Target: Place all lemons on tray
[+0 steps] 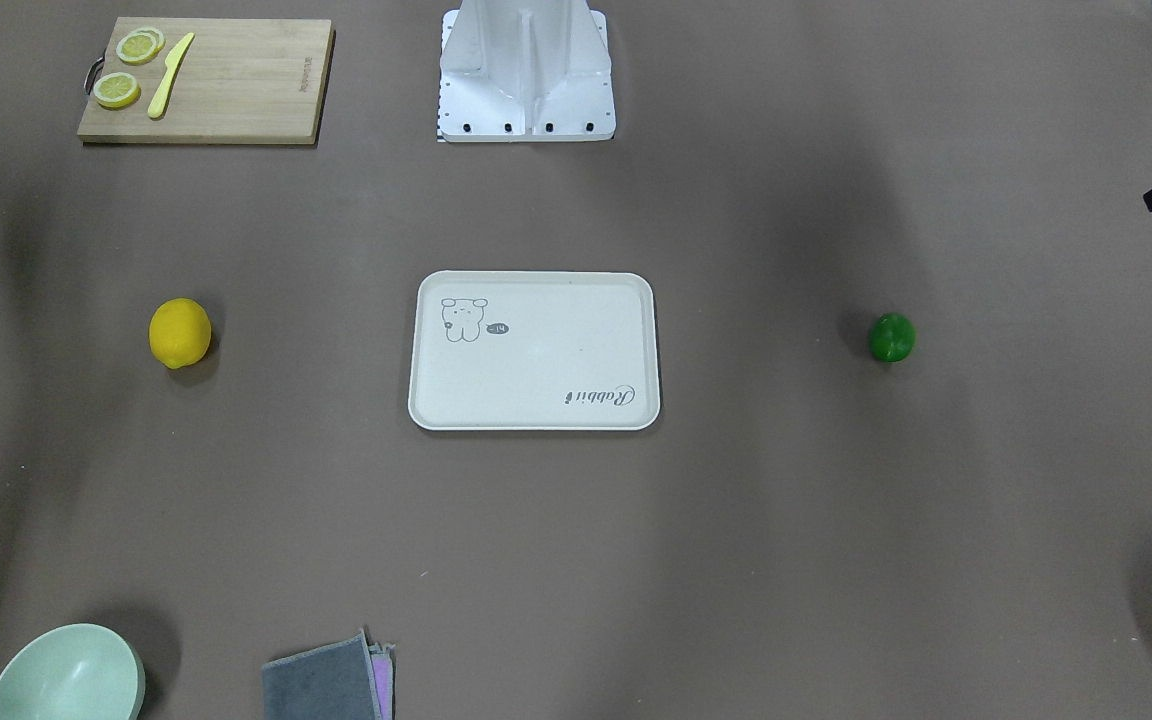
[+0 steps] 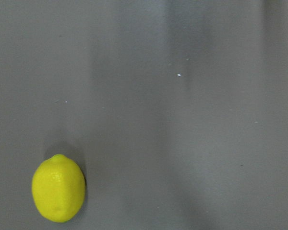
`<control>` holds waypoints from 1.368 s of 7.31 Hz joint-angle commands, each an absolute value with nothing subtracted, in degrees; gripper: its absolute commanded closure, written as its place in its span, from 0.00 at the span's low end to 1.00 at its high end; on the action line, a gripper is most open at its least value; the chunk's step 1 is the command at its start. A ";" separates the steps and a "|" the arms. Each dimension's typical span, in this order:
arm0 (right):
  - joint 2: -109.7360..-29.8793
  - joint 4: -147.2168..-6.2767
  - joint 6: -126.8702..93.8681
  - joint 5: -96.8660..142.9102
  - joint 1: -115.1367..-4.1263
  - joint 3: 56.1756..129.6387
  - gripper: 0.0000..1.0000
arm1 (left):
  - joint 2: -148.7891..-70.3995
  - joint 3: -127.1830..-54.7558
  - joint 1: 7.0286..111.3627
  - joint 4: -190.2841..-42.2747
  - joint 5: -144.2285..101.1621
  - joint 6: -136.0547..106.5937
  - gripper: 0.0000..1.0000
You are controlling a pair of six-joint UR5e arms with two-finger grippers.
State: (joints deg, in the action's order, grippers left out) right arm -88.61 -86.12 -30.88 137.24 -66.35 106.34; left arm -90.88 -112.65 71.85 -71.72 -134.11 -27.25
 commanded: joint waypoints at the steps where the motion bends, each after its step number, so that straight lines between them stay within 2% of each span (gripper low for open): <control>1: -88.33 -76.05 -41.19 133.62 -57.16 103.55 0.01 | -92.46 -111.80 64.98 -77.66 -134.30 -39.06 0.03; 3: -87.89 -76.11 -41.40 132.90 -53.37 103.19 0.01 | -92.46 -111.27 57.96 -86.09 -133.77 -51.97 0.03; 4: -86.32 -76.20 -41.40 132.54 -53.18 101.88 0.01 | -94.46 -108.49 57.40 -87.70 -133.86 -53.68 0.03; 6: -84.73 -76.55 -41.40 132.54 -53.09 100.99 0.01 | -100.95 -102.34 57.31 -87.63 -134.03 -53.79 0.03; 8: -82.72 -76.55 -43.49 132.45 -52.30 99.41 0.01 | -102.82 -102.13 53.72 -87.80 -130.20 -52.91 0.03; 10: -80.87 -76.55 -43.77 131.32 -51.25 97.74 0.01 | -101.35 -100.73 52.03 -91.22 -127.71 -43.05 0.03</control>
State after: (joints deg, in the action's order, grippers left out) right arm -81.96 -76.55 -43.48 132.11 -51.93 98.65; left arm -102.04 -101.68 53.05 -89.50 -129.12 -49.16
